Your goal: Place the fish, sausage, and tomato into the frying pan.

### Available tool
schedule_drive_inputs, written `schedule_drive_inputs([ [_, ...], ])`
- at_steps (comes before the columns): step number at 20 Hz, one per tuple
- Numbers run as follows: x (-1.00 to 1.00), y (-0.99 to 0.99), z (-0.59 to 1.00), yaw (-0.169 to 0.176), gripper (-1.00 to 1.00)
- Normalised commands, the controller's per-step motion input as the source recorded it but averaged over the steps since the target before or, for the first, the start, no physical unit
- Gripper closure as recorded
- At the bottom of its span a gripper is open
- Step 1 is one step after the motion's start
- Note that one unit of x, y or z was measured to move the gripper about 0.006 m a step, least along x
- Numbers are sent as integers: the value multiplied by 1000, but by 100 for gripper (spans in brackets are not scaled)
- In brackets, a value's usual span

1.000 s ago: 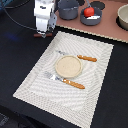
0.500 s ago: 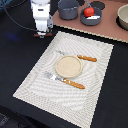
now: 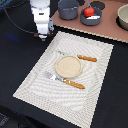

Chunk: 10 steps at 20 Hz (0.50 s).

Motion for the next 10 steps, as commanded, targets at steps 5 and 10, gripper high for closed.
schedule_drive_inputs([
  [5, -19, -62, -310, 24, 100],
  [10, -122, -82, -303, 30, 100],
])
